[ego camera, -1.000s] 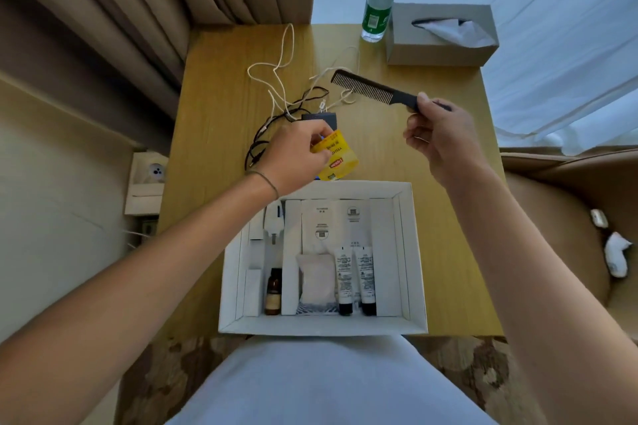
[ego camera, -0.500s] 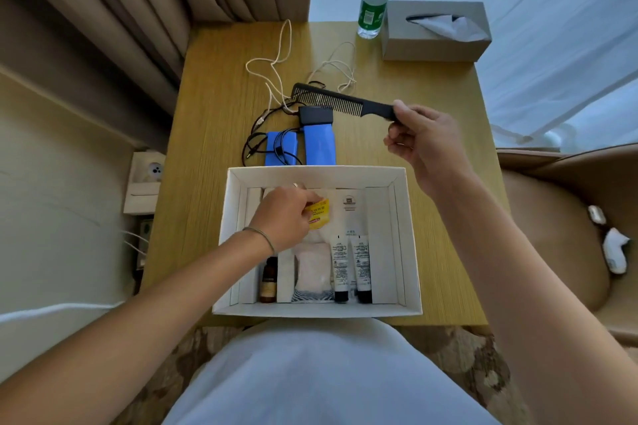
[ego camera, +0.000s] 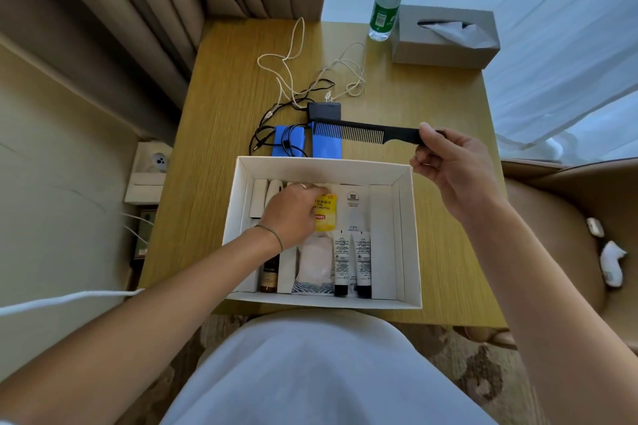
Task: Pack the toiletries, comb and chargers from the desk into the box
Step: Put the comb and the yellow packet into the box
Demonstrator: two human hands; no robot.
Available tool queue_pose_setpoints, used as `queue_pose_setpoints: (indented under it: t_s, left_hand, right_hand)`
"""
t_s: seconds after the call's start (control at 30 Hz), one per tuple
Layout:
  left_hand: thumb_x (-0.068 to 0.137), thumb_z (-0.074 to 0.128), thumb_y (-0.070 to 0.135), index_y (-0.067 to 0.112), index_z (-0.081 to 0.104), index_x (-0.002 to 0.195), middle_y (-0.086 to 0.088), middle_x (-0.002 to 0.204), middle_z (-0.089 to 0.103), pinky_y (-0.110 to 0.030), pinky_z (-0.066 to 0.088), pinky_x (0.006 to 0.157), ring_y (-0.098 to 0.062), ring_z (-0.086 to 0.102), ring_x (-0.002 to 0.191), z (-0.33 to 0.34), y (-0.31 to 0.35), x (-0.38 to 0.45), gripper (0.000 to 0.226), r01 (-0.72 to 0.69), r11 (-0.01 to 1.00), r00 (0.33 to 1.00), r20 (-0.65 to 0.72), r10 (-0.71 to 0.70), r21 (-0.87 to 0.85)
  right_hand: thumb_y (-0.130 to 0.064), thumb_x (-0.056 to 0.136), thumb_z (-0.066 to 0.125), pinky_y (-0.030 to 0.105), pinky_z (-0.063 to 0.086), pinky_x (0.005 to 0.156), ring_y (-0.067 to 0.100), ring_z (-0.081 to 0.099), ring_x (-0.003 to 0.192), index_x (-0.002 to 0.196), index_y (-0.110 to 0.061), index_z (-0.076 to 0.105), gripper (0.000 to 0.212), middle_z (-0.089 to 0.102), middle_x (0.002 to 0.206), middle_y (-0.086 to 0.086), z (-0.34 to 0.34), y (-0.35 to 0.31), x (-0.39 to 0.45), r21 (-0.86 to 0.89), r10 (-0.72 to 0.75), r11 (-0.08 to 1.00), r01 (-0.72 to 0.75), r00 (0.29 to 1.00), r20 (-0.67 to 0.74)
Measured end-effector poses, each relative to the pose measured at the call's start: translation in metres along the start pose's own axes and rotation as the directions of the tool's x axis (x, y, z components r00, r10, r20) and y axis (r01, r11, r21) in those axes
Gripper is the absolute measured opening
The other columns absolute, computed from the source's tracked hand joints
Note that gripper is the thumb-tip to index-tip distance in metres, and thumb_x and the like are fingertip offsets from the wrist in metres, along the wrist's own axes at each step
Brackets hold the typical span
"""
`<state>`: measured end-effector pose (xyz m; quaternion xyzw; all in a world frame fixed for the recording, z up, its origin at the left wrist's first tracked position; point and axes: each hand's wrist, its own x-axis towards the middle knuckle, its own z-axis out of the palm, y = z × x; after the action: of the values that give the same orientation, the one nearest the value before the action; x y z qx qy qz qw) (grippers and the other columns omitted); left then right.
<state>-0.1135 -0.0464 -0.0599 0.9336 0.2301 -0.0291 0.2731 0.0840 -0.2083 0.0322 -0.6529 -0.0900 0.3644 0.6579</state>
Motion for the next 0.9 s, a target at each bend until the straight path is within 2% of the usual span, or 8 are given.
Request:
queue_pose_setpoints:
  t_s: [0.13,0.33,0.47,0.57,0.63,0.77,0.9]
  left_hand:
    - [0.088,0.054,-0.003,0.015,0.066,0.128,-0.007,0.123,0.069,-0.041,0.054,0.090,-0.029,0.061,0.111,-0.018,-0.005,-0.013,0.046,-0.024,1.000,0.996,-0.085,0.022,-0.020]
    - [0.087,0.051,-0.008,0.013,0.073,0.103,-0.001,0.099,0.071,-0.036,0.056,0.072,-0.019,0.062,0.094,-0.058,-0.015,-0.036,0.035,-0.057,0.998,0.960,-0.276,0.053,-0.008]
    - [0.088,0.052,-0.007,0.014,0.074,0.098,0.001,0.098,0.069,-0.026,0.051,0.070,-0.014,0.060,0.095,-0.078,-0.023,-0.046,0.032,-0.032,0.999,0.930,-0.367,0.026,-0.010]
    - [0.089,0.052,-0.005,0.013,0.074,0.099,0.001,0.102,0.070,-0.029,0.053,0.074,-0.016,0.059,0.097,-0.084,-0.030,-0.052,0.030,0.009,1.000,0.921,-0.389,-0.016,-0.019]
    - [0.091,0.053,-0.003,0.014,0.073,0.100,0.002,0.103,0.069,-0.030,0.053,0.076,-0.016,0.059,0.099,-0.084,-0.032,-0.055,0.029,0.027,0.999,0.922,-0.386,-0.035,-0.026]
    - [0.092,0.051,0.000,0.018,0.073,0.100,0.004,0.100,0.067,-0.029,0.051,0.077,-0.014,0.058,0.098,-0.085,-0.040,-0.059,0.029,0.056,0.998,0.918,-0.390,-0.067,-0.041]
    - [0.093,0.052,0.002,0.017,0.072,0.101,0.005,0.099,0.066,-0.027,0.050,0.076,-0.013,0.057,0.097,-0.083,-0.045,-0.062,0.027,0.071,0.995,0.914,-0.394,-0.091,-0.066]
  right_hand:
    - [-0.030,0.092,0.070,0.027,0.055,0.071,0.012,0.060,0.063,0.079,-0.020,0.076,0.018,0.065,0.064,-0.002,0.004,-0.004,-0.001,0.020,-0.036,0.999,0.035,0.999,0.020]
    - [-0.028,0.092,0.071,0.027,0.055,0.069,0.014,0.061,0.063,0.079,-0.018,0.077,0.017,0.065,0.064,0.000,0.028,-0.003,0.005,0.000,-0.073,0.997,0.074,0.991,0.108]
    - [-0.023,0.100,0.061,0.028,0.055,0.065,0.015,0.063,0.060,0.085,-0.013,0.071,0.020,0.067,0.062,0.000,0.060,0.014,0.010,-0.194,-0.035,0.978,0.080,0.975,0.221]
    - [-0.018,0.103,0.054,0.030,0.057,0.067,0.013,0.064,0.061,0.098,-0.009,0.068,0.017,0.067,0.063,-0.002,0.085,0.035,0.013,-0.373,0.110,0.928,0.005,0.952,0.287]
    - [-0.017,0.104,0.053,0.027,0.056,0.063,0.014,0.064,0.063,0.106,-0.007,0.066,0.017,0.065,0.067,0.001,0.100,0.049,0.013,-0.480,0.215,0.876,-0.040,0.925,0.314]
    - [-0.018,0.103,0.054,0.025,0.056,0.059,0.014,0.060,0.061,0.108,-0.005,0.065,0.017,0.060,0.072,0.004,0.125,0.079,0.013,-0.630,0.314,0.775,-0.050,0.896,0.314]
    - [-0.019,0.099,0.060,0.046,0.061,0.074,0.021,0.060,0.063,0.093,0.003,0.064,0.024,0.064,0.069,0.009,0.140,0.110,0.017,-0.734,0.335,0.677,-0.051,0.909,0.246]
